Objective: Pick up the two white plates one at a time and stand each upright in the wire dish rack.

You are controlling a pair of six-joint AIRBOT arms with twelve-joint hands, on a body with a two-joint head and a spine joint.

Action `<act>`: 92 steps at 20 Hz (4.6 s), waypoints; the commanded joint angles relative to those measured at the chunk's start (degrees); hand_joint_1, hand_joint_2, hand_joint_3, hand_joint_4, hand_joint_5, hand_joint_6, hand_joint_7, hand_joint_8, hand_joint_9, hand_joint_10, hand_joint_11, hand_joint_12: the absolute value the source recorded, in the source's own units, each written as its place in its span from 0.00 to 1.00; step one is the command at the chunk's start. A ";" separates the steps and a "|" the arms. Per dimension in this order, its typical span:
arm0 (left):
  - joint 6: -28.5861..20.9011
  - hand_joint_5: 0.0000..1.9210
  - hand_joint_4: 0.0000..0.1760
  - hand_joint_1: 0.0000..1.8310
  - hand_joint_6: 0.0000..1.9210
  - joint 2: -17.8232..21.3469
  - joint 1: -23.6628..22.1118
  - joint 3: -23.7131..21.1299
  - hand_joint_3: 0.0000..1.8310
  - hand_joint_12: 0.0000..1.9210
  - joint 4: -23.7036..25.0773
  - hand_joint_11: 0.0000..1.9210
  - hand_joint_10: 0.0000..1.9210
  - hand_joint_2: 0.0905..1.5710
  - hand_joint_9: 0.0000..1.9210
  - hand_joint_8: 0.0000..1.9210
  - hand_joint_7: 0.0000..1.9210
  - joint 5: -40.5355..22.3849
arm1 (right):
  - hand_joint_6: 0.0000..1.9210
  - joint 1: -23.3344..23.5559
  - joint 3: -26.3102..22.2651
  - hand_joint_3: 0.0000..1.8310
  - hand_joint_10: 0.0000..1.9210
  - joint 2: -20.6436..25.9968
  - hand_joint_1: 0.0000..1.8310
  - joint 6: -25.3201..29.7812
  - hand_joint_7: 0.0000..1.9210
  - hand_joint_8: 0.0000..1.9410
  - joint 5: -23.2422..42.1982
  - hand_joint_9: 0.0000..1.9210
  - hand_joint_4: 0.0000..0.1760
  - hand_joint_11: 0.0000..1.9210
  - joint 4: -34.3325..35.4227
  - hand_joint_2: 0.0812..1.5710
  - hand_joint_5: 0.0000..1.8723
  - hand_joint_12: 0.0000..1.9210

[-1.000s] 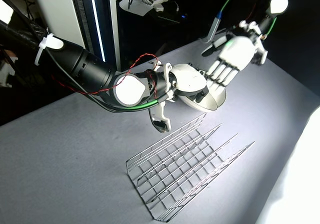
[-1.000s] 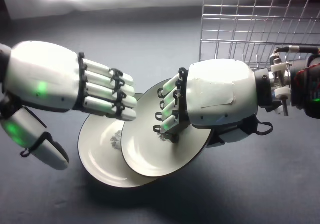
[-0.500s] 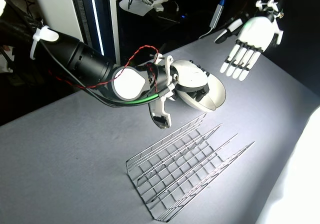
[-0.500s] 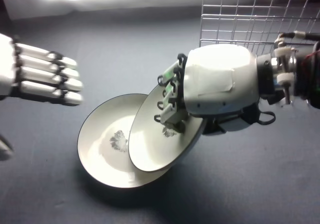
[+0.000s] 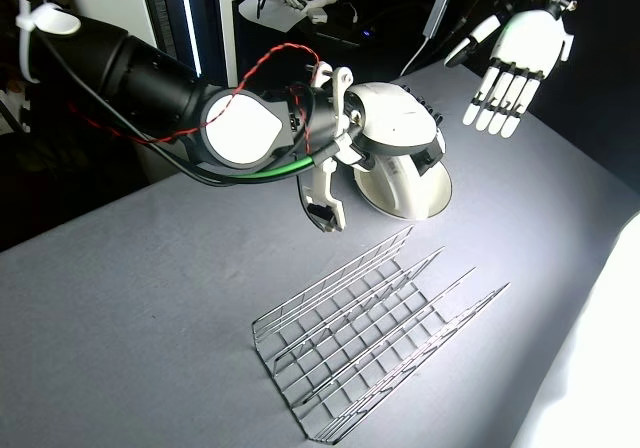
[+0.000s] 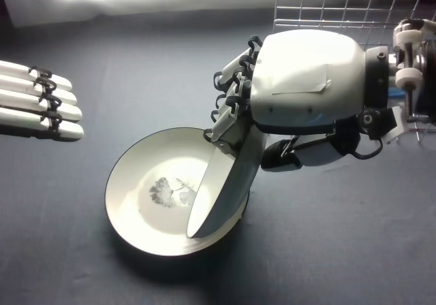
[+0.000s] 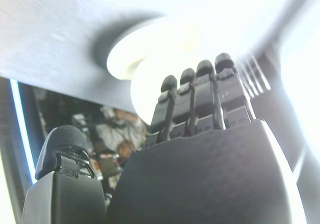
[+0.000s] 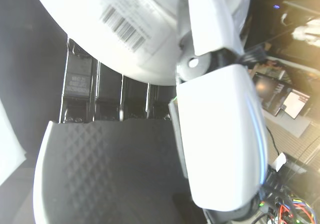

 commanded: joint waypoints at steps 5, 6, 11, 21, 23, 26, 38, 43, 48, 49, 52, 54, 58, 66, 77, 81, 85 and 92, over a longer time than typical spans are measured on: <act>0.10 0.02 0.00 0.00 0.00 0.29 -1.23 -1.17 0.00 0.00 -4.07 0.00 0.00 0.68 0.00 0.00 0.01 -1.17 | 0.58 2.42 -1.51 0.00 0.27 1.67 0.65 0.85 0.50 0.55 6.16 0.54 0.09 0.34 9.60 0.72 0.47 0.71; 0.10 0.03 0.00 0.00 0.00 0.32 -1.23 -1.43 0.00 0.00 -4.07 0.00 0.00 0.68 0.00 0.00 0.01 -0.94 | 0.60 2.63 -1.86 0.00 0.27 2.13 0.65 1.15 0.49 0.56 6.16 0.54 0.13 0.34 11.87 0.73 0.46 0.72; 1.44 0.03 0.00 0.00 0.00 1.16 -0.90 -2.67 0.00 0.00 -4.05 0.00 0.00 0.68 0.00 0.00 0.01 -0.70 | 0.59 4.18 -4.84 0.00 0.27 4.40 0.65 1.84 0.49 0.55 5.26 0.54 0.17 0.34 25.26 0.72 0.47 0.73; 1.82 0.02 0.00 0.00 0.00 1.94 -0.91 -2.07 0.00 0.00 -2.35 0.00 0.00 0.68 0.00 0.00 0.01 -1.59 | 0.62 6.36 -5.76 0.00 0.27 5.70 0.65 2.44 0.50 0.55 4.74 0.56 0.05 0.36 50.82 0.73 0.44 0.71; 1.81 0.02 0.00 0.00 0.00 1.92 -1.05 -2.29 0.00 0.00 -2.06 0.00 0.00 0.68 0.00 0.00 0.01 -1.58 | 0.62 7.27 -5.61 0.00 0.27 5.72 0.65 2.47 0.50 0.54 4.47 0.56 0.05 0.36 54.16 0.73 0.44 0.70; 0.92 0.03 0.00 0.00 0.00 2.03 -2.05 -3.12 0.00 0.00 -1.28 0.00 0.00 0.68 0.00 0.00 0.01 -1.58 | 0.62 8.66 -4.96 0.00 0.27 5.69 0.65 2.50 0.50 0.55 4.18 0.56 0.06 0.36 57.70 0.73 0.44 0.71; -0.83 0.03 0.00 0.00 0.00 1.30 -4.33 -3.78 0.00 0.00 1.55 0.00 0.00 0.68 0.00 0.00 0.01 -0.94 | 0.59 8.86 -0.74 0.00 0.26 7.95 0.65 2.59 0.51 0.53 3.38 0.56 0.04 0.36 61.73 0.72 0.46 0.71; -0.84 0.02 0.00 0.00 0.00 -0.28 -5.03 -3.23 0.00 0.00 1.54 0.00 0.00 0.67 0.00 0.00 0.01 -0.37 | 0.60 6.26 -0.52 0.00 0.25 10.43 0.65 2.61 0.50 0.53 3.68 0.56 0.12 0.35 61.99 0.72 0.46 0.71; -1.04 0.03 0.00 0.00 0.00 -1.66 -5.14 -3.33 0.00 0.00 1.45 0.00 0.00 0.68 0.00 0.00 0.02 0.03 | 0.62 3.15 1.51 0.00 0.27 11.39 0.65 2.57 0.49 0.55 4.89 0.55 0.11 0.35 61.98 0.73 0.45 0.74; -1.04 0.04 0.00 0.00 0.00 -1.81 -5.13 -3.42 0.00 0.00 1.40 0.00 0.00 0.68 0.00 0.00 0.02 0.03 | 0.61 2.78 2.20 0.00 0.27 11.40 0.65 2.52 0.50 0.54 4.98 0.56 0.11 0.35 61.98 0.73 0.45 0.74; -1.04 0.03 0.00 0.00 0.00 -2.37 -4.90 -3.59 0.00 0.00 0.77 0.00 0.00 0.68 0.00 0.00 0.02 0.04 | 0.61 1.34 4.23 0.00 0.27 11.38 0.65 2.36 0.50 0.53 5.26 0.56 0.10 0.35 61.96 0.72 0.46 0.73; -1.04 0.04 0.00 0.00 0.00 -2.78 -4.55 -3.64 0.00 0.00 -0.33 0.00 0.00 0.68 0.00 0.00 0.01 0.10 | 0.60 0.29 5.49 0.00 0.27 11.37 0.65 2.35 0.50 0.52 5.63 0.56 0.13 0.36 61.76 0.72 0.47 0.72; -2.25 0.03 0.00 0.00 0.00 -4.03 -3.43 -3.64 0.00 0.00 -1.61 0.00 0.00 0.68 0.00 0.00 0.02 0.80 | 0.62 -3.24 7.71 0.00 0.27 11.34 0.65 2.21 0.49 0.54 7.29 0.56 0.12 0.36 60.12 0.73 0.45 0.72; -2.48 0.03 0.00 0.00 0.00 -6.34 2.60 -4.90 0.00 0.00 -3.01 0.00 0.00 0.68 0.00 0.00 0.02 5.44 | 0.60 -8.87 9.94 0.00 0.26 11.26 0.65 1.37 0.51 0.52 9.33 0.57 0.11 0.36 56.17 0.72 0.47 0.71; 0.72 0.03 0.00 0.00 0.00 -8.48 6.96 -6.02 0.00 0.00 -4.40 0.00 0.00 0.68 0.00 0.00 0.01 10.88 | 0.04 -8.97 9.93 0.00 0.00 11.24 0.63 1.22 0.38 0.00 9.74 0.36 0.00 0.14 54.91 0.70 0.37 0.58; 1.38 0.03 0.00 0.00 0.00 -8.76 7.61 -5.66 0.00 0.00 -4.40 0.00 0.00 0.68 0.00 0.00 0.02 12.25 | 0.00 -6.84 9.45 0.00 0.00 11.24 0.60 1.23 0.29 0.00 9.79 0.28 0.00 0.05 52.92 0.70 0.29 0.57; 1.84 0.03 0.00 0.00 0.00 -9.05 8.64 -4.97 0.00 0.00 -4.40 0.00 0.00 0.68 0.00 0.00 0.02 13.43 | 0.00 -3.81 6.98 0.00 0.00 11.32 0.58 1.24 0.24 0.00 10.00 0.23 0.00 0.00 48.04 0.68 0.21 0.57; 1.72 0.03 0.00 0.00 0.00 -9.86 11.15 -3.63 0.00 0.00 -4.40 0.00 0.00 0.68 0.00 0.00 0.02 14.52 | 0.00 -2.98 1.41 0.00 0.00 11.28 0.44 1.22 0.00 0.00 11.27 0.00 0.00 0.00 24.85 0.51 0.00 0.00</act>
